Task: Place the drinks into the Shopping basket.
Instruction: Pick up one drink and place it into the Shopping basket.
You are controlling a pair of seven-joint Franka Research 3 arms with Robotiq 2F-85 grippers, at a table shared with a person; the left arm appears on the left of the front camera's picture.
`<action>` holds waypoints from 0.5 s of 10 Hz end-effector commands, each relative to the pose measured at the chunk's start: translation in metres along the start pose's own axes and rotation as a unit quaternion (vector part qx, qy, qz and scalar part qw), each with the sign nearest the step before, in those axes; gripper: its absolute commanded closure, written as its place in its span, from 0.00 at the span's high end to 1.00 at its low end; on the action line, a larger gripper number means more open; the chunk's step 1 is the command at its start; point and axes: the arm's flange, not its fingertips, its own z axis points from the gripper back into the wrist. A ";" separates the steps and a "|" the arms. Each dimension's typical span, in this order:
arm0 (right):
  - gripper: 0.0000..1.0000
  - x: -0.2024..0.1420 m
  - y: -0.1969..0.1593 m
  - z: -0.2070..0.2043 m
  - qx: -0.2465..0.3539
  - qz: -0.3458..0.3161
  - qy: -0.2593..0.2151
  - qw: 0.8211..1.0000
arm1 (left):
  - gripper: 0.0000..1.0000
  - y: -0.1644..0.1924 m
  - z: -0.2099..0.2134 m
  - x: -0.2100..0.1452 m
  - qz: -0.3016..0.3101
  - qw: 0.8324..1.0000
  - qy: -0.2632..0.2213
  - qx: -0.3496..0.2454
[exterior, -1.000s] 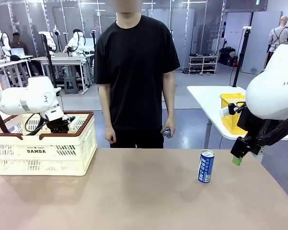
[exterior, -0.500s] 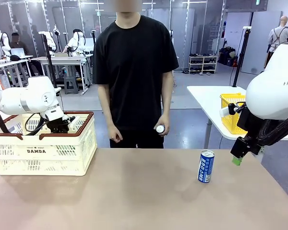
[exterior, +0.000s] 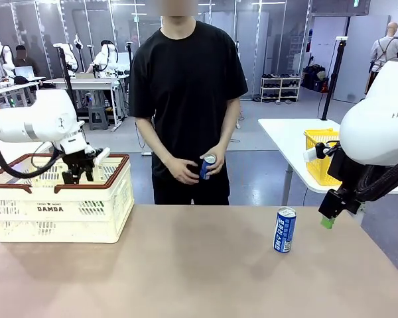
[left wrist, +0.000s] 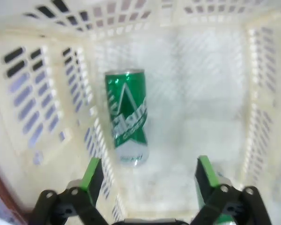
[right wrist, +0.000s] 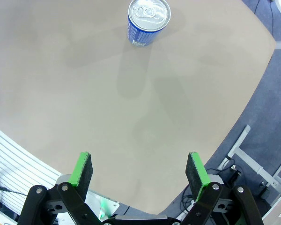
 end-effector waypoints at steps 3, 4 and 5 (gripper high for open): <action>1.00 0.000 -0.001 0.000 -0.002 0.001 0.001 1.000 | 1.00 -0.043 0.074 0.021 -0.007 1.000 0.026 0.006; 1.00 0.000 -0.001 0.000 -0.002 0.001 0.001 1.000 | 1.00 -0.067 0.089 0.029 -0.016 1.000 0.023 0.009; 1.00 0.000 -0.001 0.000 -0.002 0.001 0.001 1.000 | 1.00 -0.091 0.101 0.035 -0.018 0.999 0.012 0.023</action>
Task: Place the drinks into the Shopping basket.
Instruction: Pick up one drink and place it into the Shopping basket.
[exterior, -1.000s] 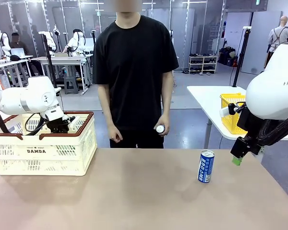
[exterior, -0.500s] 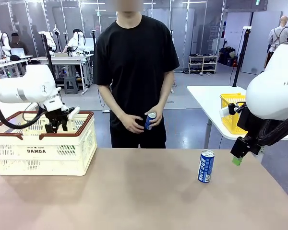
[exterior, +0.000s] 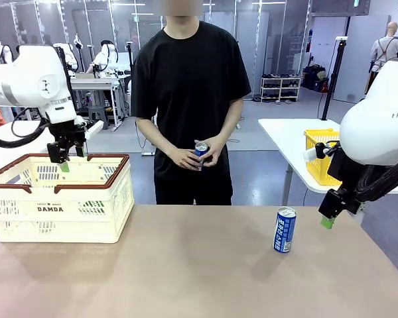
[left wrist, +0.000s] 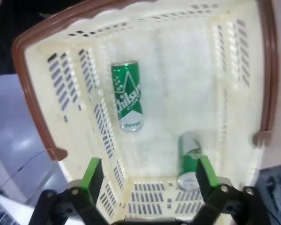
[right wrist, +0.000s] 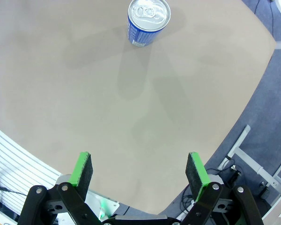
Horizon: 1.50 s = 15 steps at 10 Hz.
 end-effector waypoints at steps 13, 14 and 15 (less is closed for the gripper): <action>1.00 0.000 -0.001 0.000 -0.002 0.001 0.001 1.000 | 1.00 -0.210 -0.049 0.040 -0.030 0.996 -0.061 -0.066; 1.00 0.000 -0.001 0.000 -0.002 0.001 0.001 1.000 | 1.00 -0.229 -0.035 0.047 -0.017 0.997 -0.044 -0.057; 1.00 0.000 -0.001 0.000 -0.002 0.001 0.001 1.000 | 1.00 -0.229 -0.035 0.047 -0.017 0.997 -0.044 -0.057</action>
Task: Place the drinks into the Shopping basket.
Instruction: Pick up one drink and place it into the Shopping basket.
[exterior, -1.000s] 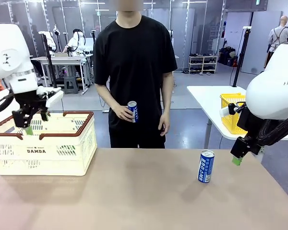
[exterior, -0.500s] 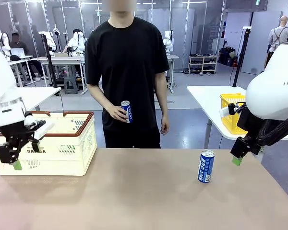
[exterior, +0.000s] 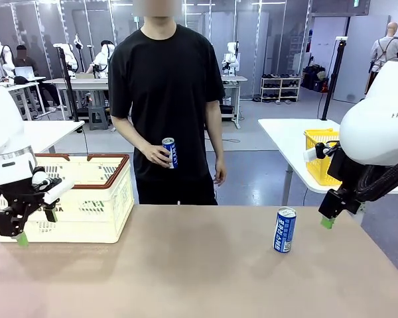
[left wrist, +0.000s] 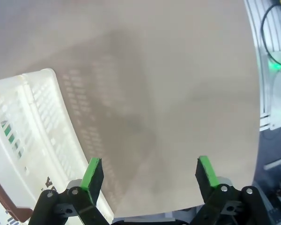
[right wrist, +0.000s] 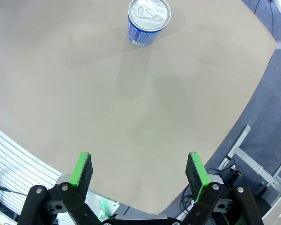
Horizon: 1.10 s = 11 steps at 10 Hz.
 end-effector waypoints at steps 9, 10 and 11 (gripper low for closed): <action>1.00 0.094 -0.024 -0.022 0.030 0.054 -0.003 0.998 | 1.00 -0.005 0.008 0.003 0.005 1.000 0.004 0.009; 1.00 0.104 -0.026 -0.028 0.027 0.057 0.002 0.998 | 1.00 -0.005 0.008 0.003 0.005 1.000 0.004 0.009; 1.00 0.112 -0.029 -0.035 0.033 0.064 0.003 0.997 | 1.00 -0.005 0.008 0.003 0.005 1.000 0.004 0.009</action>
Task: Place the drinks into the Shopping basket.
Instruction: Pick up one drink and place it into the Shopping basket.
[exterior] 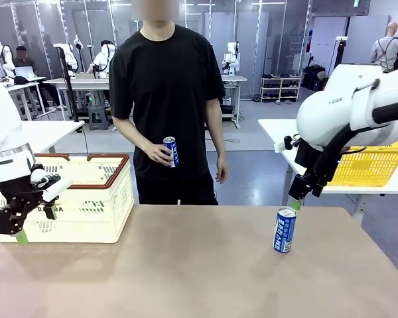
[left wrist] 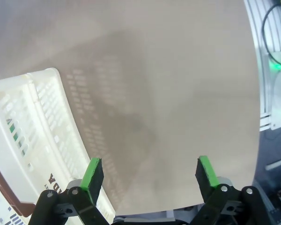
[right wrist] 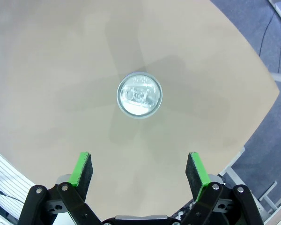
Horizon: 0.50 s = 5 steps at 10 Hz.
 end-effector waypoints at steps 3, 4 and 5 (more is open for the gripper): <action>1.00 0.019 -0.013 -0.013 0.011 0.031 0.003 0.999 | 1.00 -0.002 0.001 0.002 0.006 1.000 0.003 0.001; 1.00 0.023 -0.012 -0.016 0.014 0.035 0.005 0.999 | 1.00 -0.002 0.001 0.002 0.006 1.000 0.003 0.001; 1.00 0.025 -0.011 -0.019 0.018 0.035 0.006 0.999 | 1.00 -0.002 0.001 0.002 0.006 1.000 0.003 0.001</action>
